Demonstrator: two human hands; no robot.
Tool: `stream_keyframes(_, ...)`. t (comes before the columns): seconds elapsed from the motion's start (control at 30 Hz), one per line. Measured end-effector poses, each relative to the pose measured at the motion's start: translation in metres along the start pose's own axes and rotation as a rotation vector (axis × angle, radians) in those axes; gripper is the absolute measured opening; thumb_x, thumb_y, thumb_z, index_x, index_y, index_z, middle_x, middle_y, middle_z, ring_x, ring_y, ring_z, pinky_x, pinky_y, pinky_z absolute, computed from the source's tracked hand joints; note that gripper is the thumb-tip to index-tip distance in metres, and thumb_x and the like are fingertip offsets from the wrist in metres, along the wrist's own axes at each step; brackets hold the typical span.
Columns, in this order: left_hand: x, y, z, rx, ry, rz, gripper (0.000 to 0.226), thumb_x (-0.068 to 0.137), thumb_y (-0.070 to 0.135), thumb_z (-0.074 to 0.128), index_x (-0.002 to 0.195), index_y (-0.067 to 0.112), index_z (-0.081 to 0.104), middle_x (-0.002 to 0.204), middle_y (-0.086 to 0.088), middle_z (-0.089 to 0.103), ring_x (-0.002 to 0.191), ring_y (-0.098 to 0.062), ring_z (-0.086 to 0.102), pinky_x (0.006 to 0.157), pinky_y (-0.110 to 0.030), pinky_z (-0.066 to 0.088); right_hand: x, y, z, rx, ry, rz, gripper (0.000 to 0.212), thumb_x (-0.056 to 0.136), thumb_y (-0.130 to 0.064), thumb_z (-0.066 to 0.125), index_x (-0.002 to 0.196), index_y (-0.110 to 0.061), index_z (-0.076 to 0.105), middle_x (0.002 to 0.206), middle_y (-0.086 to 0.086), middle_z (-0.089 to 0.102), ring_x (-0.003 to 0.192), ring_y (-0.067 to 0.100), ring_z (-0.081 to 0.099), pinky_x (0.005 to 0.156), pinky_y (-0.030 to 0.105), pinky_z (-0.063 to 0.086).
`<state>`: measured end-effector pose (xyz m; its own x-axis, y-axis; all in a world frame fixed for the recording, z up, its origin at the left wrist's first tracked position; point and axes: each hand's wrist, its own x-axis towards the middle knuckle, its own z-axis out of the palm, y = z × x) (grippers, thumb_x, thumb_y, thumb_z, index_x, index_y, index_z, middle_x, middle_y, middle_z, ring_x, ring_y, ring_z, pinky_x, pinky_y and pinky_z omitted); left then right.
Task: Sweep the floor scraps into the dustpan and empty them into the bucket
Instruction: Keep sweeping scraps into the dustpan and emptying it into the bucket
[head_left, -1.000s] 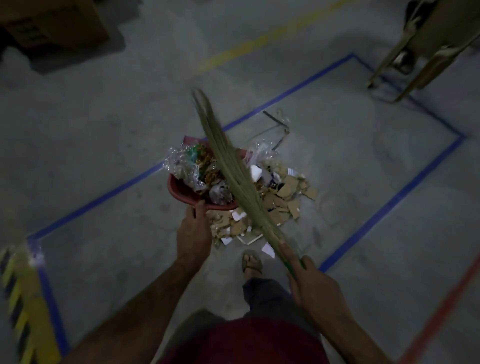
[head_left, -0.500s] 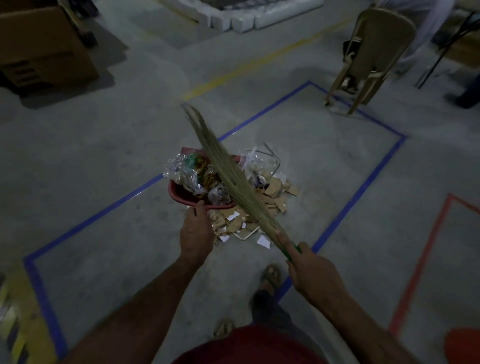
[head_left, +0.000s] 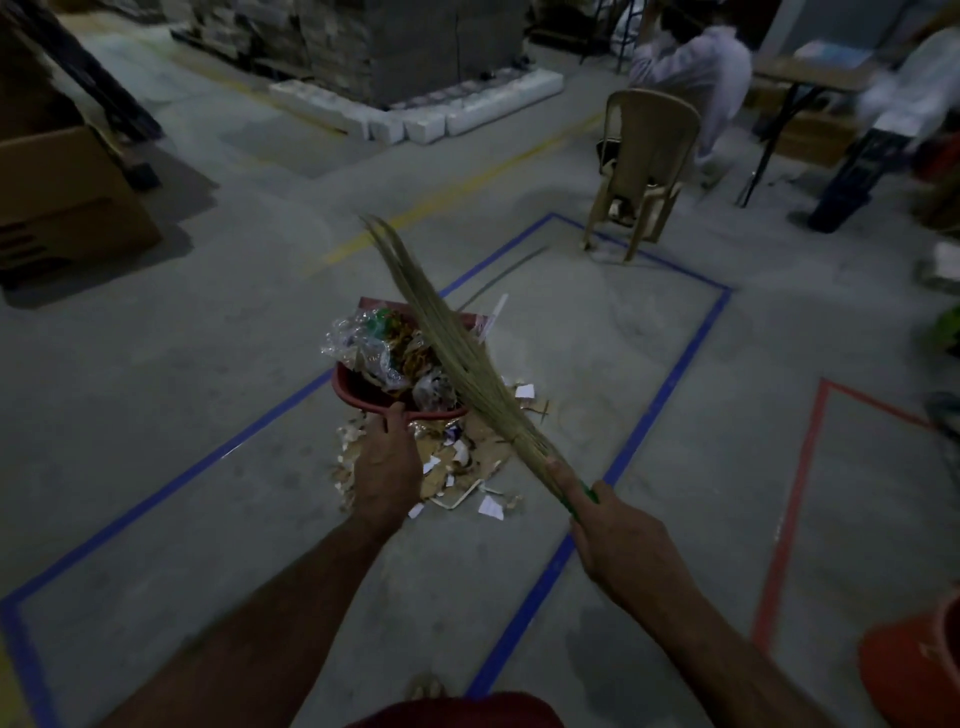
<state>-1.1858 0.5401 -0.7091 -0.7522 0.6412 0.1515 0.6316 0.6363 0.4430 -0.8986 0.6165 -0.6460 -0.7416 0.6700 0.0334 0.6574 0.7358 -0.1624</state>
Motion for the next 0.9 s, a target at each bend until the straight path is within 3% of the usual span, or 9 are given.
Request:
stream_keyframes(0.1,-0.025,0.047,0.011,-0.009,0.007,0.042,0.041,0.1,0.019,0.048,0.14,0.012,0.044,0.116,-0.018,0.057,0.089,-0.037,0.062,0.064,-0.042,0.051,-0.032,0.04,-0.015,-0.017,0.02,0.031,0.097,0.09,-0.023,0.063,0.157,-0.041,-0.004,0.08,-0.001,0.043,0.044,0.011,0.038,0.038,0.028,0.044)
stream_keyframes(0.17,-0.046,0.081,0.024,-0.033,0.01,0.086,0.038,0.1,0.017,0.049,0.138,0.01,0.046,0.114,-0.02,0.058,0.088,-0.038,0.062,0.064,-0.04,0.05,-0.058,0.072,-0.023,-0.019,0.028,0.048,0.1,0.084,-0.02,0.07,0.159,-0.037,0.006,0.077,0.002,0.049,0.041,0.011,0.034,0.034,0.027,0.036)
stream_keyframes(0.27,-0.078,0.138,0.047,-0.052,-0.021,0.127,0.039,0.1,0.022,0.046,0.138,0.012,0.044,0.115,-0.019,0.057,0.088,-0.039,0.061,0.064,-0.043,0.051,-0.101,0.126,-0.035,-0.036,0.018,0.111,0.099,0.084,-0.019,0.069,0.157,-0.039,0.006,0.084,0.008,0.058,0.04,0.015,0.037,0.034,0.028,0.035)
stream_keyframes(0.57,-0.186,0.315,0.133,-0.074,-0.19,0.31,0.03,0.103,0.027,0.041,0.131,0.016,0.043,0.101,-0.014,0.057,0.075,-0.03,0.055,0.054,-0.037,0.044,-0.246,0.261,-0.068,-0.044,-0.062,0.419,0.084,0.089,-0.025,0.061,0.158,-0.036,0.014,0.089,0.001,0.051,0.048,0.011,0.038,0.041,0.027,0.032)
stream_keyframes(0.67,-0.215,0.365,0.16,-0.068,-0.272,0.387,0.033,0.102,0.024,0.045,0.134,0.017,0.041,0.106,-0.013,0.055,0.077,-0.032,0.057,0.055,-0.038,0.045,-0.286,0.293,-0.073,0.002,-0.063,0.532,0.088,0.08,-0.023,0.07,0.155,-0.036,0.026,0.085,0.004,0.057,0.044,0.015,0.044,0.039,0.028,0.032)
stream_keyframes(0.73,-0.233,0.397,0.176,-0.07,-0.323,0.422,0.036,0.104,0.026,0.041,0.138,0.017,0.039,0.112,-0.014,0.054,0.081,-0.032,0.057,0.057,-0.035,0.039,-0.31,0.314,-0.07,0.006,-0.101,0.591,0.083,0.085,-0.025,0.065,0.153,-0.041,0.019,0.092,0.005,0.058,0.048,0.019,0.05,0.04,0.032,0.036)
stream_keyframes(0.83,-0.258,0.44,0.201,-0.093,-0.379,0.487,0.037,0.105,0.026,0.041,0.141,0.016,0.039,0.114,-0.011,0.054,0.079,-0.024,0.051,0.059,-0.034,0.036,-0.342,0.345,-0.064,-0.018,-0.122,0.672,0.077,0.083,-0.027,0.066,0.153,-0.035,0.034,0.084,0.001,0.052,0.043,0.015,0.037,0.038,0.028,0.025)
stream_keyframes(0.9,-0.273,0.466,0.223,-0.099,-0.419,0.556,0.037,0.104,0.026,0.042,0.14,0.016,0.039,0.114,-0.011,0.055,0.08,-0.024,0.053,0.058,-0.035,0.04,-0.362,0.364,-0.06,-0.009,-0.155,0.746,0.072,0.081,-0.028,0.069,0.148,-0.032,0.044,0.08,-0.001,0.05,0.045,0.016,0.033,0.037,0.031,0.031)
